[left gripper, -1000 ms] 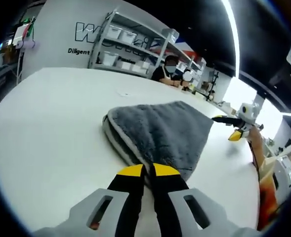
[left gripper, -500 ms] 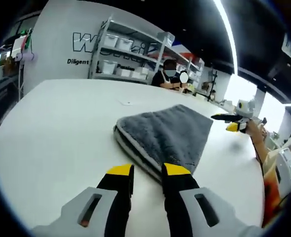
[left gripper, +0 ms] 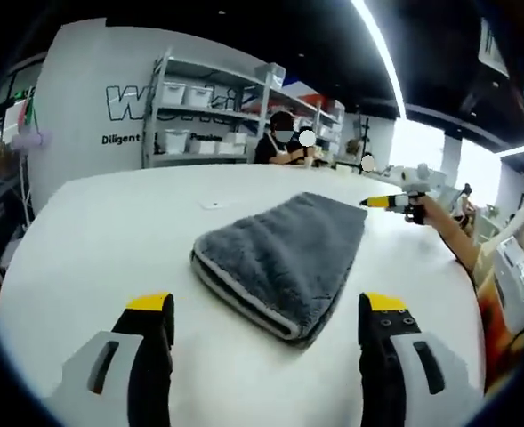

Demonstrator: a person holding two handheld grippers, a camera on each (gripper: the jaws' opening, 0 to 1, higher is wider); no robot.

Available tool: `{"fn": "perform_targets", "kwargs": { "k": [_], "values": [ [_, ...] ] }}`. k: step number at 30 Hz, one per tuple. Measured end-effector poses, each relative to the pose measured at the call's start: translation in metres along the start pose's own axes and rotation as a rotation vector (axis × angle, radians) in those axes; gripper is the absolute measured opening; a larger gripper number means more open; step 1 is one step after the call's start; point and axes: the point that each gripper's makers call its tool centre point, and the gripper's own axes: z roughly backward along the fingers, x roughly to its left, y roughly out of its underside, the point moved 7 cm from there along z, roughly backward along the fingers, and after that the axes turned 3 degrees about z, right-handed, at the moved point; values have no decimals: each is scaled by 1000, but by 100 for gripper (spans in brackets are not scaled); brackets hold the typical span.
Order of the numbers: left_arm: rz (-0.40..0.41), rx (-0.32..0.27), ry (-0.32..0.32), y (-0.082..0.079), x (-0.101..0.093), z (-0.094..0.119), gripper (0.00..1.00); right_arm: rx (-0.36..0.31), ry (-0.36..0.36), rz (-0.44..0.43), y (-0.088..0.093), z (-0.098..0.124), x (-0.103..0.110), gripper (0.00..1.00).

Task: Fold the towel on the table until its edges align and the towel forms a compact rectangular stack.

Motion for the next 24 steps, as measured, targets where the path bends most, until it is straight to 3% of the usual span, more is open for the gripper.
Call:
{"fn": "perform_targets", "kwargs": {
  "k": [5,15,20,24],
  "values": [
    [12,4,20,0,-6,1,99,37,8,-50,10,-8,-4,49],
    [4,23,25,0,-9,4,99,112,-13,-86,18,-26,2,28],
    [2,32,16,0,-7,8,99,145,-63,-45,19,-27,14,11],
    [11,21,12,-2,-2,11,99,149,-58,18,18,-27,22,8]
  ]
}}
